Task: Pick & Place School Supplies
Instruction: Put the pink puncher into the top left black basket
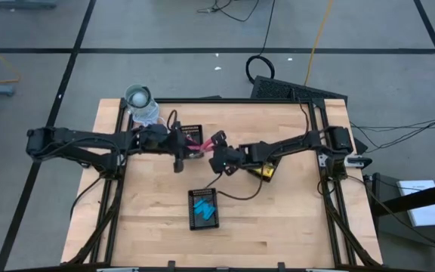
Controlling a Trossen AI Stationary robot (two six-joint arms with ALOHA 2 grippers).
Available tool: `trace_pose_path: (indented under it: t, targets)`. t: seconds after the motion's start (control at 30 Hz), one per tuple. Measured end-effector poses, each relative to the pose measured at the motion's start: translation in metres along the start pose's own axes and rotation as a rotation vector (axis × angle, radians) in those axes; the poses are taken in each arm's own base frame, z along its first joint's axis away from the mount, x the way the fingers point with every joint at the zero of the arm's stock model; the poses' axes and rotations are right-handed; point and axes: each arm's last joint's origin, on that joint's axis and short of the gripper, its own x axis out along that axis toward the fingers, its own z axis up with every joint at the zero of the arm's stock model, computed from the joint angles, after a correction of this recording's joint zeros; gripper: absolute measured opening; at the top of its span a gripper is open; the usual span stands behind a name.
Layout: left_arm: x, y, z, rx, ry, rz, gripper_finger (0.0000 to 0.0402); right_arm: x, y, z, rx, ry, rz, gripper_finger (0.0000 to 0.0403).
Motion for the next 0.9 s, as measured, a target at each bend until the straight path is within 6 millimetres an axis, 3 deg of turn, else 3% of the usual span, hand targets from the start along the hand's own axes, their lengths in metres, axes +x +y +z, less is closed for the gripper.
trace_pose_path:
  t: [0.2,0.33,0.57,0.9]
  targets:
    - [0.0,0.02,-0.006,-0.094,0.045,0.01,0.0105,-0.002,-0.012,0.006,-0.032,-0.032,-0.044,0.0021]
    - [0.003,0.028,-0.012,-0.133,0.085,-0.017,0.0132,-0.002,-0.016,0.007,-0.032,-0.037,-0.049,0.0021]
    - [0.005,0.031,-0.01,-0.143,0.054,-0.026,0.0189,-0.002,-0.016,0.007,-0.045,-0.039,-0.052,0.0021]
    - [0.012,0.032,-0.011,-0.165,0.038,-0.031,0.0198,-0.002,-0.023,0.01,-0.063,-0.075,-0.098,0.002]
